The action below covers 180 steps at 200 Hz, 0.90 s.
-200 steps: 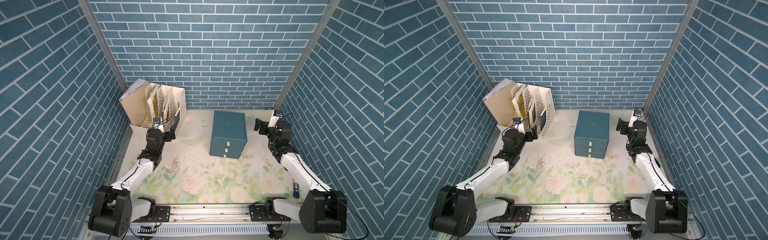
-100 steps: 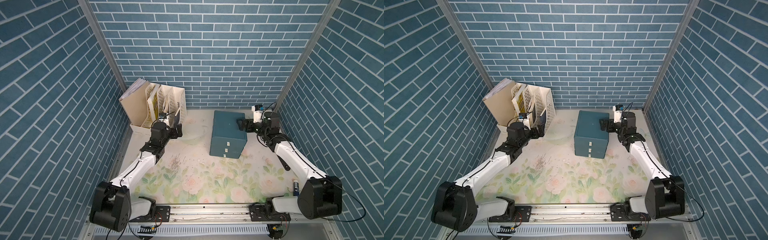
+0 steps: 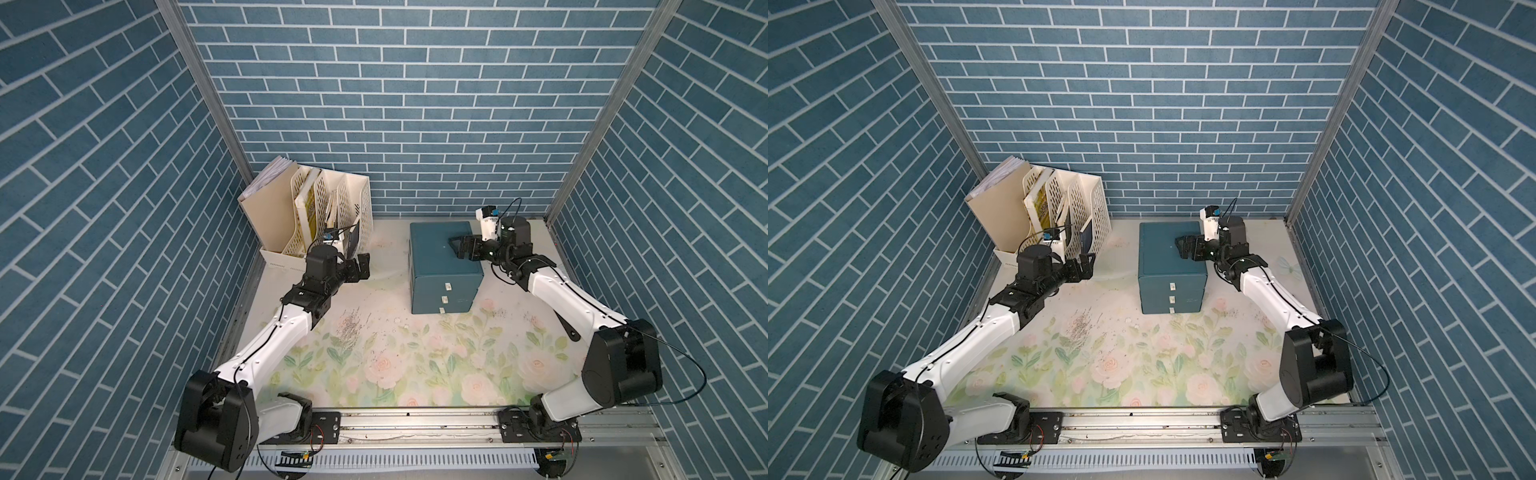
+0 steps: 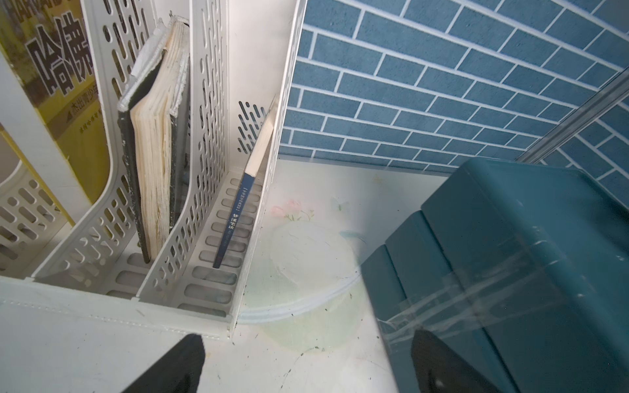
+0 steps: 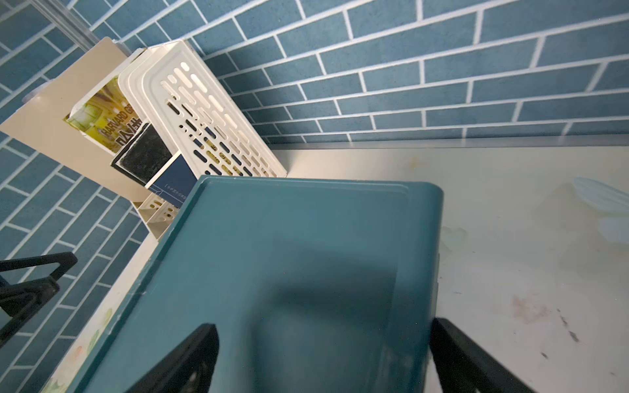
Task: Take the seed bags out of the drawer
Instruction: Move the storage box to the center of the board.
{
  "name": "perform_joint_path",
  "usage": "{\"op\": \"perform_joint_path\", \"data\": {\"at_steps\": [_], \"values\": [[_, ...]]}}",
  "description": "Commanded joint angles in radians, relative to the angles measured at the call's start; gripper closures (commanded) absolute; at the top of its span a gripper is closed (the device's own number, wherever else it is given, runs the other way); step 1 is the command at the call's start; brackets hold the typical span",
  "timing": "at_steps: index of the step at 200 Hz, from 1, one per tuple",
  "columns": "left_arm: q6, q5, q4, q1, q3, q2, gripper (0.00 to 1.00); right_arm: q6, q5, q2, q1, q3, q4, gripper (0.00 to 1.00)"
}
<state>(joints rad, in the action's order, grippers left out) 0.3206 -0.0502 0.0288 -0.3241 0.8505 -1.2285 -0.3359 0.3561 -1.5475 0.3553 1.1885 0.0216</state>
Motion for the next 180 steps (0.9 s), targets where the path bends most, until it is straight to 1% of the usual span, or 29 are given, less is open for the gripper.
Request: {"op": "perform_joint_path", "data": {"at_steps": [1, 64, 87, 120, 135, 157, 180], "values": [[0.026, -0.007, -0.045, -0.019, 0.023, 0.025, 0.00, -0.037, 0.057, -0.061, 0.053, 0.059, -0.002, 0.00], [0.075, -0.006, -0.079, -0.092, 0.085, -0.001, 0.00, -0.040, 0.070, -0.218, 0.141, 0.232, 0.021, 0.00], [0.099, -0.007, -0.090, -0.125, 0.117, -0.025, 0.00, -0.040, 0.055, -0.238, 0.157, 0.261, 0.031, 0.00], [0.158, -0.034, -0.099, -0.154, 0.153, -0.050, 0.00, -0.025, -0.055, -0.170, 0.155, 0.253, 0.062, 0.00], [0.193, -0.052, -0.098, -0.166, 0.160, -0.056, 0.00, -0.013, -0.083, -0.129, 0.155, 0.249, 0.086, 0.00], [0.246, -0.057, -0.118, -0.189, 0.165, -0.069, 0.00, -0.011, -0.103, -0.063, 0.155, 0.239, 0.135, 0.00], [0.289, -0.059, -0.143, -0.203, 0.170, -0.087, 0.05, -0.022, -0.094, 0.009, 0.155, 0.209, 0.194, 0.00]]}}
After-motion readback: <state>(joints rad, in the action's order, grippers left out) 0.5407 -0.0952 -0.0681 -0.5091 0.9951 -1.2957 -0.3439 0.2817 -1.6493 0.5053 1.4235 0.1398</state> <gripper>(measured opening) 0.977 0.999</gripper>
